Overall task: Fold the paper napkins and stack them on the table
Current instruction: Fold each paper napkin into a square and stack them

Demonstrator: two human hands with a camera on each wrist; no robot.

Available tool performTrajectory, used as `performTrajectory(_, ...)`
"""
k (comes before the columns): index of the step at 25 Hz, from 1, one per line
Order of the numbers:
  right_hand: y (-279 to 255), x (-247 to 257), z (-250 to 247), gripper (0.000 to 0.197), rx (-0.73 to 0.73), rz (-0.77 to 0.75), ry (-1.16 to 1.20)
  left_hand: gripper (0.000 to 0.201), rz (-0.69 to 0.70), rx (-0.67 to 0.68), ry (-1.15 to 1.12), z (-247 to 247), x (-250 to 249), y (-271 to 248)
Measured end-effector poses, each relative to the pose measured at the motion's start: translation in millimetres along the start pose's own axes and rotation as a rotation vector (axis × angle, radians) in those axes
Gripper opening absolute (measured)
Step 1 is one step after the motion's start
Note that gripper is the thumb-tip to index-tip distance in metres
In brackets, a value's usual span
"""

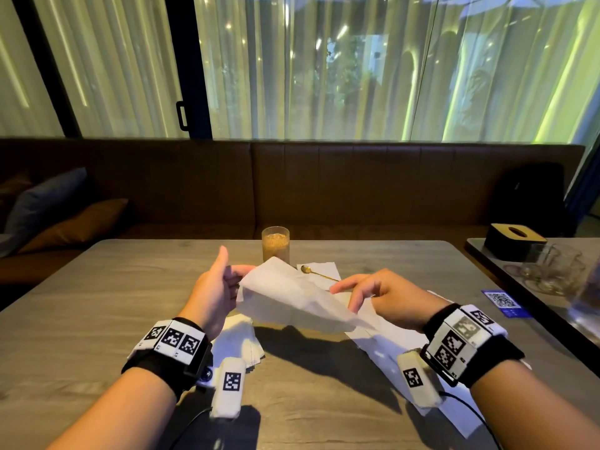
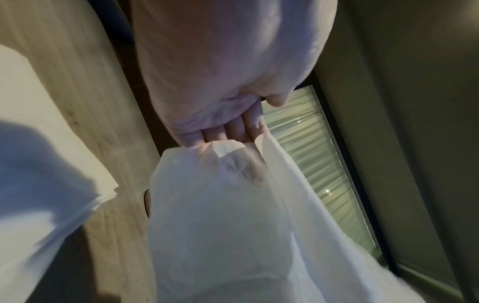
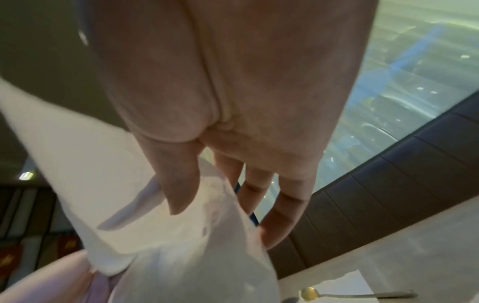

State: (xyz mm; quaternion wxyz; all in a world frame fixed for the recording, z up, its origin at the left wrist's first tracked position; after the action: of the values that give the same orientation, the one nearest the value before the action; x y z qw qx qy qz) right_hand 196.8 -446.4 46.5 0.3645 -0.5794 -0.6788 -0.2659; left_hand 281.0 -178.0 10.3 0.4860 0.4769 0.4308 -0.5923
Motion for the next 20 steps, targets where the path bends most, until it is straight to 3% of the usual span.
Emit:
performTrajectory(3,-4.3,4.1,14.8,0.068,0.052,0.015,-0.22,0.046,0.055,-0.047,0.06,-3.0,-3.8,0.7)
performTrajectory(9,-8.6,2.1,25.0,0.058,0.113,0.071,-0.299,0.017,0.149,-0.004,0.162,-2.5,-15.4,-1.4)
performTrajectory(17,-11.0,-3.6,33.1,0.052,0.267,0.137,-0.379,0.02,0.3,0.147,0.363,5.5,-44.7,-17.5)
performTrajectory(20,-7.1,1.3,25.7,0.047,0.232,0.137,-0.334,0.024,0.369,0.187,0.425,9.4,-60.6,-24.6)
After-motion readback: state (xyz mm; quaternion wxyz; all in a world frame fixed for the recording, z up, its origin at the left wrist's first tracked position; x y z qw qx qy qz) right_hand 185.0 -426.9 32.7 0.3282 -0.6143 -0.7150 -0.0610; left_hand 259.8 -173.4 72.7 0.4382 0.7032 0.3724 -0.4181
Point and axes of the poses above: each hand's wrist, its own y-axis towards the middle knuckle, its own z-axis out of the palm, x = y × z, the point moved 8 cm from there along y, towards the middle knuckle, and after that the axes turned 5 degrees about z, right-handed, at the moved point
